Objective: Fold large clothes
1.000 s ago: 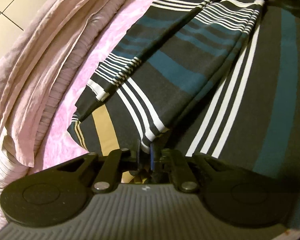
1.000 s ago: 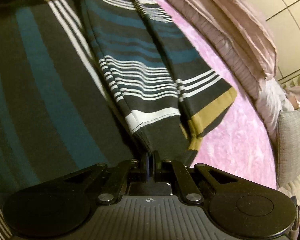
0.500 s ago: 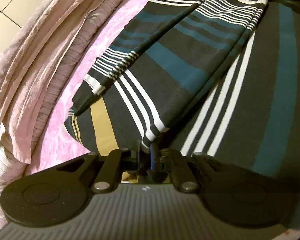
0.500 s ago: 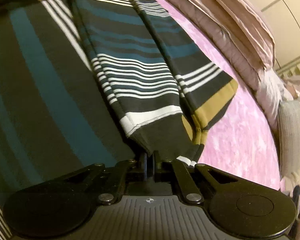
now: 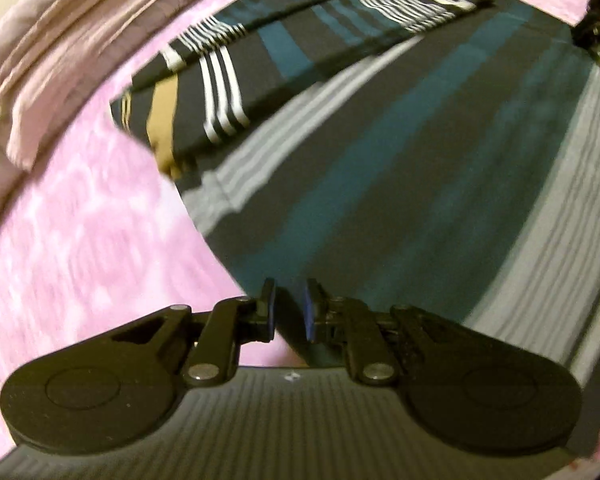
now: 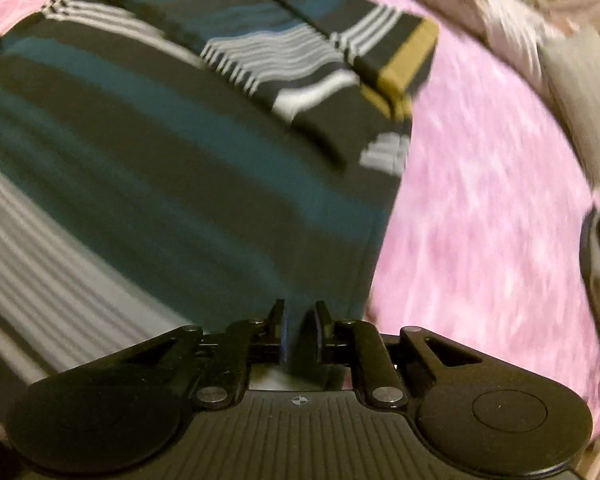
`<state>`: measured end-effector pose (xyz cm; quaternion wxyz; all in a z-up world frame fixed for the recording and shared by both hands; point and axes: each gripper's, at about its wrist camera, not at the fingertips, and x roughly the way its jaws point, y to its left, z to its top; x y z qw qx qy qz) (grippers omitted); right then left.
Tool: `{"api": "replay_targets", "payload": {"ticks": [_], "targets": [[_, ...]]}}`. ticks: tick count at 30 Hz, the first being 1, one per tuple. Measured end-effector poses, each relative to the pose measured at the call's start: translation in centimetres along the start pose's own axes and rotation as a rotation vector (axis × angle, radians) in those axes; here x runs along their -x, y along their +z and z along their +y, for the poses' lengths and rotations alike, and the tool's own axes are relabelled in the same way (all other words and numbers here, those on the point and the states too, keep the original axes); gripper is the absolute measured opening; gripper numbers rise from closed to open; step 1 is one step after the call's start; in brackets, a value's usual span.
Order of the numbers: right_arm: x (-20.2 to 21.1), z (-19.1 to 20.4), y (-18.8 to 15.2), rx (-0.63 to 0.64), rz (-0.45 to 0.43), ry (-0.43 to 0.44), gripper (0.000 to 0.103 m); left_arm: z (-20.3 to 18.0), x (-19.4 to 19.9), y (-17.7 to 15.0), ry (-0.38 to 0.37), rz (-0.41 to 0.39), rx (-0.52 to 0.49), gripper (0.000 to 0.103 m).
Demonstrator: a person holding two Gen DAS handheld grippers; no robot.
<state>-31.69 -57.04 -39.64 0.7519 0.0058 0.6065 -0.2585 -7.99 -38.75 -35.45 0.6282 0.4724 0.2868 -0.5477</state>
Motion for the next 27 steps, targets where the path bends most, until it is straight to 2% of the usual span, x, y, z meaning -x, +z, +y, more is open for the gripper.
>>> {"api": "replay_targets", "payload": {"ticks": [1,3,4,5,10,14,16,19,27], "targets": [[1.0,0.5,-0.6,0.001,-0.006,0.007,0.014,-0.6,0.9,-0.7,-0.014,0.003,0.007,0.011],[3.1,1.9,-1.8,0.013,-0.043,0.047,0.033,-1.8,2.9,-2.0,-0.045,0.005,-0.005,0.013],[4.0,2.7,-2.3,0.029,-0.064,0.069,0.052,-2.5,3.9,-2.6,-0.064,-0.001,-0.019,0.016],[4.7,3.5,-2.8,0.053,-0.083,0.086,0.06,-3.3,5.0,-3.2,-0.089,-0.01,-0.036,0.019],[6.4,7.5,-4.4,0.136,-0.119,0.169,0.06,-8.0,9.6,-6.6,-0.186,-0.054,-0.165,0.024],[5.8,8.7,-4.7,0.172,-0.123,0.202,0.06,-12.2,10.9,-9.2,-0.212,-0.082,-0.347,0.031],[5.8,8.5,-4.7,0.177,-0.14,0.204,0.06,-13.7,10.3,-9.9,-0.186,-0.076,-0.436,0.031],[5.8,8.2,-4.9,0.191,-0.153,0.199,0.06,-15.0,9.5,-10.5,-0.161,-0.061,-0.515,0.034],[5.6,5.9,-4.9,0.189,-0.164,0.18,0.06,-17.1,9.3,-10.8,-0.118,-0.037,-0.637,0.035]]}}
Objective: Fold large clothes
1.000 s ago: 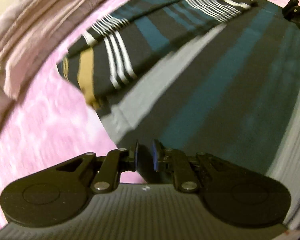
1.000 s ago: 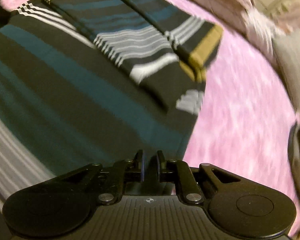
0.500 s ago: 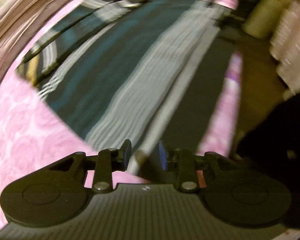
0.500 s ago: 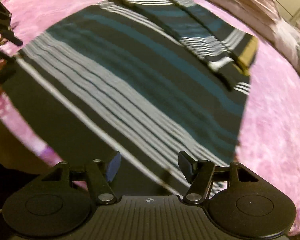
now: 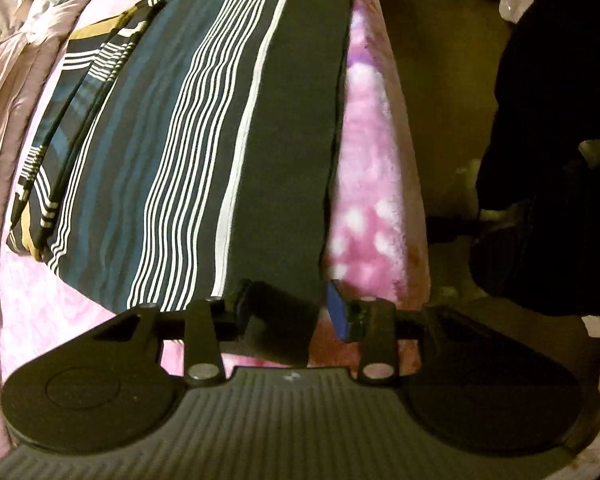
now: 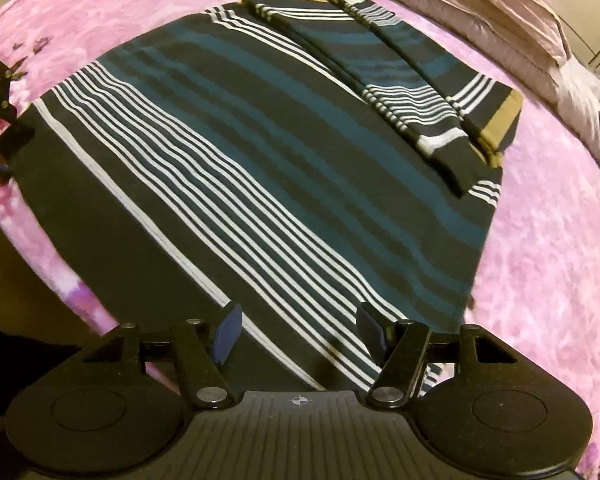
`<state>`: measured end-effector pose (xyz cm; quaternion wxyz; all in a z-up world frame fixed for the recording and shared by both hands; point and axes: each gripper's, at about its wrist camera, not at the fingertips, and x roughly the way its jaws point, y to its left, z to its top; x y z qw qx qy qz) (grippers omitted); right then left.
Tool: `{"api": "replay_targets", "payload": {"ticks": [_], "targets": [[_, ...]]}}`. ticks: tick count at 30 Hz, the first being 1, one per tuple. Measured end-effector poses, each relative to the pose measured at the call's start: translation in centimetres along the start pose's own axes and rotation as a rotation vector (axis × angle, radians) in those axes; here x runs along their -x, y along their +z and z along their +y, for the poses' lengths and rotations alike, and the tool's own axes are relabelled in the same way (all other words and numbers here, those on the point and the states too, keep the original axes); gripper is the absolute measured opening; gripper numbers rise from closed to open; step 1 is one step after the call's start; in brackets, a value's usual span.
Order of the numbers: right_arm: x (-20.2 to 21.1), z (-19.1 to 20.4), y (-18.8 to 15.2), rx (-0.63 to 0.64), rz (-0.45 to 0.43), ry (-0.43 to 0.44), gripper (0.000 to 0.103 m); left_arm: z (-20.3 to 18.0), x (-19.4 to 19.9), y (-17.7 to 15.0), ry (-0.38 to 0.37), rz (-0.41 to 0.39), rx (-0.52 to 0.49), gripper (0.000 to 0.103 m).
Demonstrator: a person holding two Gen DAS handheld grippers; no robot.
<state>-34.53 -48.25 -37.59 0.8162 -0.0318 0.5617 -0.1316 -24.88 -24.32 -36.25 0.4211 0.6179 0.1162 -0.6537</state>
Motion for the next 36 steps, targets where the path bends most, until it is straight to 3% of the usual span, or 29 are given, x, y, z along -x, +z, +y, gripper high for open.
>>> {"api": "replay_targets", "payload": {"ticks": [4,5,6,8,10,18,25,28,30,36], "targets": [[0.4,0.4,-0.2,0.036,-0.027,0.017,0.06,0.3,-0.5,0.1,0.033,0.039,0.019,0.046],[0.6,0.7,-0.2,0.05,-0.039,0.032,0.061,0.5,-0.7,0.3,0.035,0.051,0.031,0.044],[0.8,1.2,-0.2,0.07,-0.054,0.054,0.061,0.8,-0.7,0.5,0.026,0.06,0.052,0.04],[1.3,2.3,-0.3,0.127,-0.08,0.096,0.063,1.4,-0.6,0.8,0.002,0.07,0.094,0.019],[1.7,3.6,-0.4,0.184,-0.104,0.135,0.066,2.0,-0.2,0.9,0.004,0.074,0.125,0.008],[1.6,9.4,0.2,0.329,-0.196,0.235,0.072,8.1,0.7,1.4,-0.057,0.057,0.369,0.007],[-1.4,11.9,1.8,0.316,-0.227,0.238,0.072,10.6,1.5,1.6,-0.106,0.021,0.495,0.007],[-2.6,12.3,1.3,0.368,-0.208,0.188,0.071,11.5,2.0,1.1,-0.124,0.003,0.558,0.007],[-2.8,11.5,0.2,0.401,-0.201,0.157,0.065,12.1,2.3,0.8,-0.136,-0.008,0.592,0.007],[-2.4,5.7,-4.4,0.428,-0.104,-0.018,0.05,12.3,2.6,0.5,-0.135,-0.018,0.573,0.007]]}}
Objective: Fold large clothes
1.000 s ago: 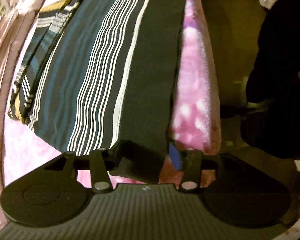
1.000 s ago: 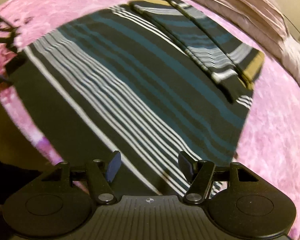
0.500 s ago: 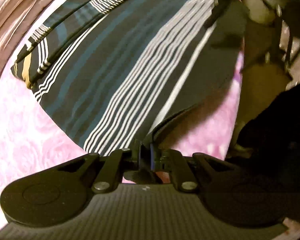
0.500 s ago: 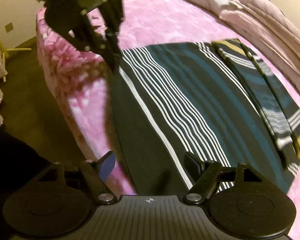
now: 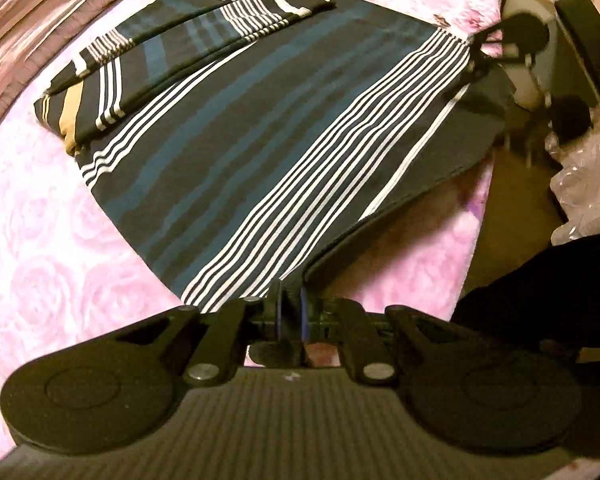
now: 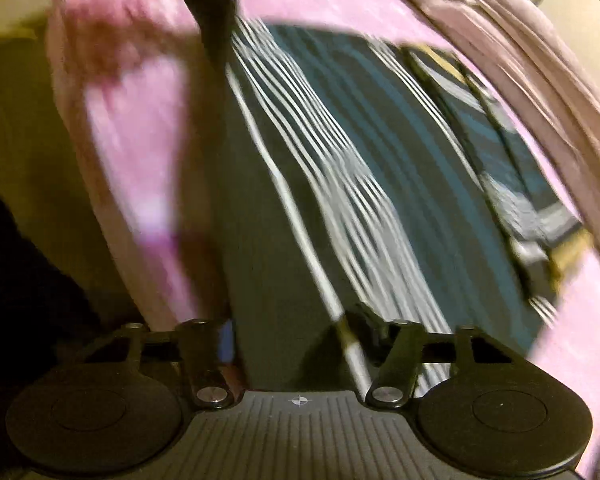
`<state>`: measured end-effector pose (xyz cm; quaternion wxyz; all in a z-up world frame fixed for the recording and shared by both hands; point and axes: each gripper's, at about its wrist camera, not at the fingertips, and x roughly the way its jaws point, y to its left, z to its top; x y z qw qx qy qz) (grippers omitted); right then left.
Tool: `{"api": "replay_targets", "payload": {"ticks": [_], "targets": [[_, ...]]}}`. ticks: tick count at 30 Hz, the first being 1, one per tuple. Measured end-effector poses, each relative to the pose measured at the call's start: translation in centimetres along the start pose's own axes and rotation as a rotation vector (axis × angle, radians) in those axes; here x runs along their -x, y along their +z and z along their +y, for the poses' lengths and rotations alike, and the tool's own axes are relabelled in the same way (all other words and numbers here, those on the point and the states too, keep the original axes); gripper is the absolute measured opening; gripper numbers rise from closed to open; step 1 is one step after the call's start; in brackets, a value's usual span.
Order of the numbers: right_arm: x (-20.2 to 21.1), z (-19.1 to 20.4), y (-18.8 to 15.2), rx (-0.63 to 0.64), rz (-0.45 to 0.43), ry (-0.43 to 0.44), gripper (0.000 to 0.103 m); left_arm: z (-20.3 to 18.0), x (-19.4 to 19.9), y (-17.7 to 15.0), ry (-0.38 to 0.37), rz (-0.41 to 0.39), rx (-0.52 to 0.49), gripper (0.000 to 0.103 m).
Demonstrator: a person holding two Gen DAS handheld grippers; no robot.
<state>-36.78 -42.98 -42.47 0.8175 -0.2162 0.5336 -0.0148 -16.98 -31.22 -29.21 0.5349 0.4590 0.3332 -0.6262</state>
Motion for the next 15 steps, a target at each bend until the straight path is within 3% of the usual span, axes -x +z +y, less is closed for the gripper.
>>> {"api": "replay_targets", "payload": {"ticks": [6,10,15], "targets": [[0.6,-2.9,-4.8,0.054,0.113,-0.066,0.045,-0.6,-0.4,-0.1,0.021,0.004,-0.075,0.007],[0.8,-2.9,-4.9,0.063,0.135,-0.05,0.015,-1.3,-0.8,-0.4,0.032,0.022,-0.127,0.007],[2.7,-4.2,-3.0,-0.007,0.15,-0.037,0.007,-2.6,0.2,-0.8,0.041,0.038,-0.183,0.005]]}}
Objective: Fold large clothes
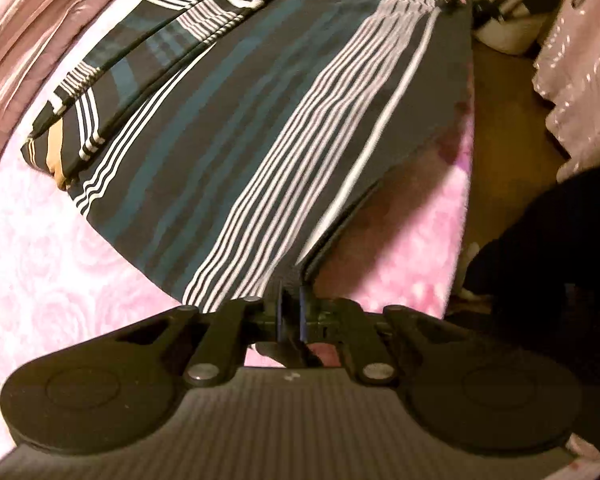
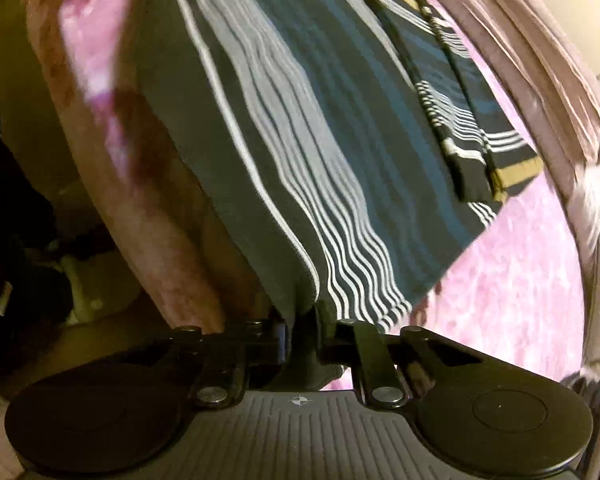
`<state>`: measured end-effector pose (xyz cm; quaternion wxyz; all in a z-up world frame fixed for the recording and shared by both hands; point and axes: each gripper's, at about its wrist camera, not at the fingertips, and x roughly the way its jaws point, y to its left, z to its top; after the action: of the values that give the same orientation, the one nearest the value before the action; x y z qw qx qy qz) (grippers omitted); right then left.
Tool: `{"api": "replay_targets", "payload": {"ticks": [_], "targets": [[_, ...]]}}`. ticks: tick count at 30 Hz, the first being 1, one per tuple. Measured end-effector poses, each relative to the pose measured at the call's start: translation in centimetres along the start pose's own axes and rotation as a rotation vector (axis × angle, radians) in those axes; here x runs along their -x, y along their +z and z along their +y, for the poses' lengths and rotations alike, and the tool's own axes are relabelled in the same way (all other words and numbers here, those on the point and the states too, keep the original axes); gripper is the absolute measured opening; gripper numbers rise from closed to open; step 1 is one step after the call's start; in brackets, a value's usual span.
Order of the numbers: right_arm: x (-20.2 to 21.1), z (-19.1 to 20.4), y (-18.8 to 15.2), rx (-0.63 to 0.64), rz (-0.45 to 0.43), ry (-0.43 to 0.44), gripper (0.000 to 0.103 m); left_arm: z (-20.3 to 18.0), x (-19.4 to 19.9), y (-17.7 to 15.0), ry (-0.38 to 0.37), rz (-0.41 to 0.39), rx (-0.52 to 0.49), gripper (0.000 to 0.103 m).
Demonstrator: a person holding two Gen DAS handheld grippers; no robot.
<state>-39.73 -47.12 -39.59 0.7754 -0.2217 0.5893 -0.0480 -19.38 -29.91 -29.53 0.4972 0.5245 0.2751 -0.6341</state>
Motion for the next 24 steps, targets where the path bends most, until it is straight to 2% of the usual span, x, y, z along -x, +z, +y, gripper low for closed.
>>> {"api": "replay_targets", "payload": {"ticks": [5,10,11,14,18,21,23,24], "targets": [[4.3,-0.7,0.6,0.024,-0.014,0.002,0.004,-2.0,2.8,-1.0,-0.036,0.007,-0.056,0.002],[7.0,0.4,0.1,0.026,0.003,0.03,0.0,-3.3,5.7,-2.1,-0.056,0.013,-0.025,0.0],[7.3,0.8,-0.2,0.025,0.016,0.055,0.0,-3.7,6.2,-2.5,-0.054,0.016,-0.02,0.0],[7.7,1.9,-1.1,0.0,0.028,0.04,0.0,-4.2,6.6,-3.6,-0.025,0.031,0.014,0.0],[6.5,1.7,-0.4,-0.042,0.024,0.028,0.0,-4.9,4.9,-4.3,0.022,0.035,0.014,0.0],[5.0,1.7,-0.2,-0.036,0.015,0.023,0.0,-5.9,2.8,-4.5,0.068,0.02,-0.039,0.012],[3.8,1.8,-0.4,-0.029,0.03,0.03,0.0,-6.6,1.2,-4.6,0.095,0.01,-0.093,0.028],[3.3,1.9,-0.7,-0.026,0.036,0.032,0.0,-6.9,0.5,-4.7,0.1,0.009,-0.121,0.031]]}}
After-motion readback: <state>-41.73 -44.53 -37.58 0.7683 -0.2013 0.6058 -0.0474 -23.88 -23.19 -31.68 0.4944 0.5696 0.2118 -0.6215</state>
